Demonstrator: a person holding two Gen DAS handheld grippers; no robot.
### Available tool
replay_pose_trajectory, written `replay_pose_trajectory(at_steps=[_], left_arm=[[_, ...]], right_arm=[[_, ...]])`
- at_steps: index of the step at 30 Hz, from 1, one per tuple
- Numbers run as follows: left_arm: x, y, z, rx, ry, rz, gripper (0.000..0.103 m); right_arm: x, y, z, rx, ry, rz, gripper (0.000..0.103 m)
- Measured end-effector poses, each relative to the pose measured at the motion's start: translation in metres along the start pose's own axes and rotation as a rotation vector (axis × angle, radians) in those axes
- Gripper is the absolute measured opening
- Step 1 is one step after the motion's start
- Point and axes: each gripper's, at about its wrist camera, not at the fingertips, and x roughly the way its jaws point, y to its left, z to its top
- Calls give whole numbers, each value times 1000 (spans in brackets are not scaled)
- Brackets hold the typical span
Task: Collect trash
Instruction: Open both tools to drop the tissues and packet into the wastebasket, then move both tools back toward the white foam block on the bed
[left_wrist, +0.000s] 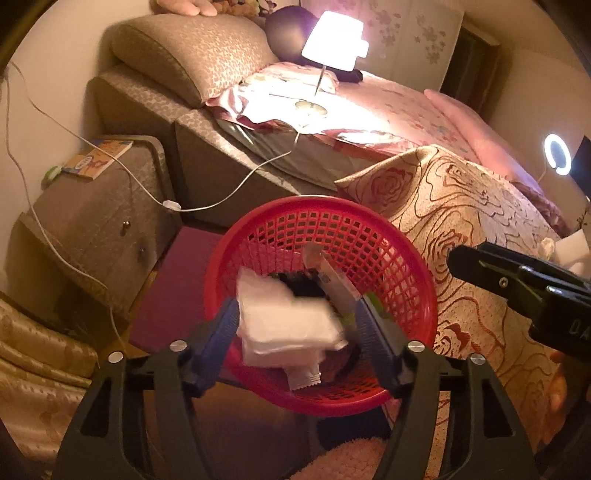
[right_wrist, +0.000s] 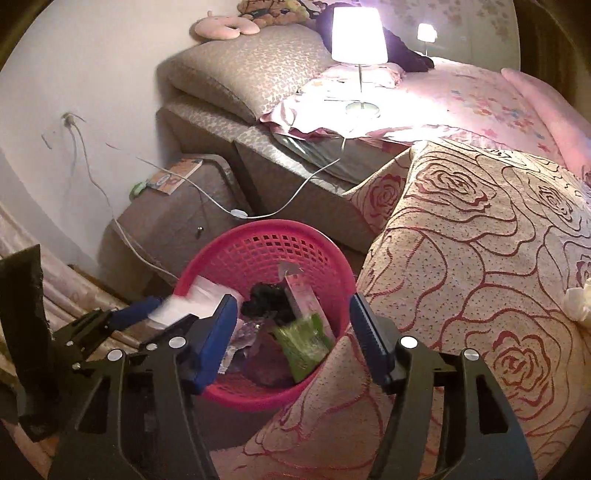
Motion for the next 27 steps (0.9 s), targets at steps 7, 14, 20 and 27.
replay_pose_trajectory(at_steps=[7, 14, 20, 27], left_arm=[[-8, 2, 0, -26, -10, -13, 71], [-20, -12, -4, -7, -25, -35, 73], [-32, -36, -11, 33, -42, -60, 73], [-46, -66, -17, 73, -58, -113, 73]], right_arm=[[-15, -5, -9, -4, -30, -14, 61], [-38, -12, -22, -12, -77, -48, 66], [-78, -29, -42, 5, -144, -98, 75], [-135, -72, -74, 36, -236, -214, 75]])
